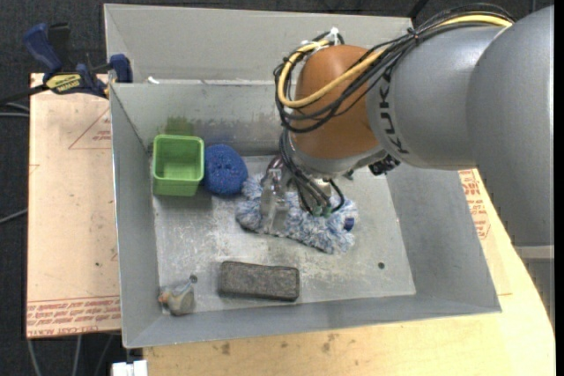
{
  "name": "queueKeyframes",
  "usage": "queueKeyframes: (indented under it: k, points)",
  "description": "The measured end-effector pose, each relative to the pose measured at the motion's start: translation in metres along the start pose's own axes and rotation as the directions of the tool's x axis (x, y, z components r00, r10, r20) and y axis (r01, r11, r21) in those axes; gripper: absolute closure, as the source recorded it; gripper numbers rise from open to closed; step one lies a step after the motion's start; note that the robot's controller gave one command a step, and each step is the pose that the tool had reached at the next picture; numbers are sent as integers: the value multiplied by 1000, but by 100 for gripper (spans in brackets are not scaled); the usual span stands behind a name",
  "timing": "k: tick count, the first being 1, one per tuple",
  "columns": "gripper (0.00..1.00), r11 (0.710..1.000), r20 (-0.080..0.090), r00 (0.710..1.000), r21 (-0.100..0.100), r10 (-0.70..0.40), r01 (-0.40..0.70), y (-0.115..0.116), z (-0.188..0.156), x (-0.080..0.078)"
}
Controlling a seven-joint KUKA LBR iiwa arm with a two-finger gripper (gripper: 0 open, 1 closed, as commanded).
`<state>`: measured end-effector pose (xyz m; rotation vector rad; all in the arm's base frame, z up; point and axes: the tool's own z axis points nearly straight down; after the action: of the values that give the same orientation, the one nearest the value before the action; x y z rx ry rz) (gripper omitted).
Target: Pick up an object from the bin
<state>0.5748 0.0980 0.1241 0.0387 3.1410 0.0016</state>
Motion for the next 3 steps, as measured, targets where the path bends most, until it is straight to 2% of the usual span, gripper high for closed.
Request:
queueKeyframes:
  k: [1,2,3]
  points:
    - [0,1000,0,1000,0,1,-1,0,0,0]
    - [100,1000,0,1000,-1,1,-1,0,0,0]
    - [0,1000,0,1000,-1,1,-1,0,0,0]
